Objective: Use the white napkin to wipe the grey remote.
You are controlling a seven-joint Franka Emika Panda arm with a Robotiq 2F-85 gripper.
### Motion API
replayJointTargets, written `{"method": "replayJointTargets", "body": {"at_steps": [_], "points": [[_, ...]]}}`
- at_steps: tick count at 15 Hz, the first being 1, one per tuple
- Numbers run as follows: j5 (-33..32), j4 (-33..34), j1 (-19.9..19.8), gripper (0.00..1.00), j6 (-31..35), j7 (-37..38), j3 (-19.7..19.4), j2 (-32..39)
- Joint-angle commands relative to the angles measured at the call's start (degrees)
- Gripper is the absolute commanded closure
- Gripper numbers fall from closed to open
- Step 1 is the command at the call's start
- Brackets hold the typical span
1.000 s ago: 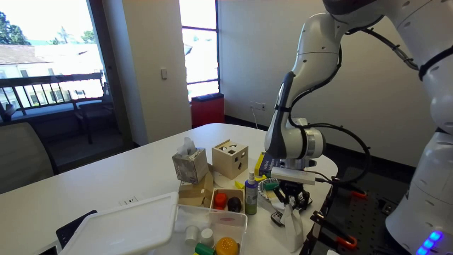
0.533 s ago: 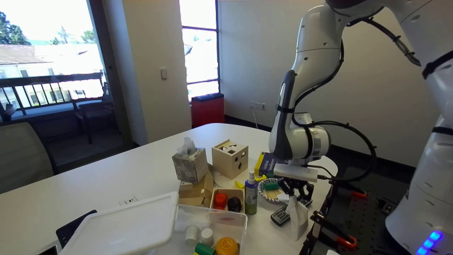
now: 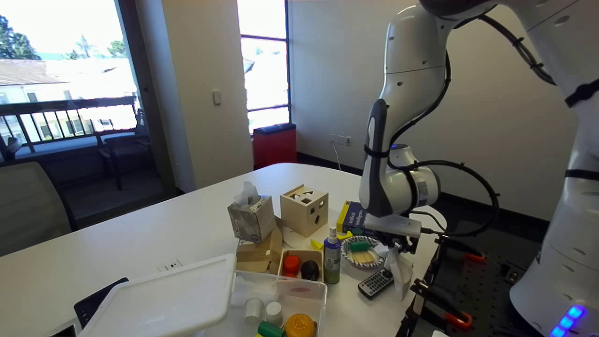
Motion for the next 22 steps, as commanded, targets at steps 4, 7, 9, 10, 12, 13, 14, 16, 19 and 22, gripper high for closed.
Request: {"method": "replayJointTargets", "body": {"at_steps": [4,7,9,10,12,13,14,16,19,22], "points": [[1.55,-0.79,14.82,0.99,1.35,6.36,-11.25,3.42],[1.05,-0.82,17.67,0.99,1.26,7.53,-12.86,3.84],[-0.51,-0.08,14.75,0.99,2.48,6.98,-9.56,2.43],[-0.80,0.55,14.04,0.99,2.70,6.55,-8.21,1.73],[-1.47,1.81,12.05,0.99,3.37,5.78,-5.18,0.80],[-1.70,2.03,11.58,0.99,3.20,5.58,-3.91,0.14],[-2.10,2.75,10.43,0.99,3.02,5.25,-2.39,-0.16],[-2.81,4.03,5.74,0.99,2.74,3.57,2.54,-1.21],[-4.40,5.70,-2.42,0.99,2.13,1.05,10.84,-1.47],[-5.72,6.10,-9.93,0.99,1.40,-1.26,17.76,-1.13]]}}
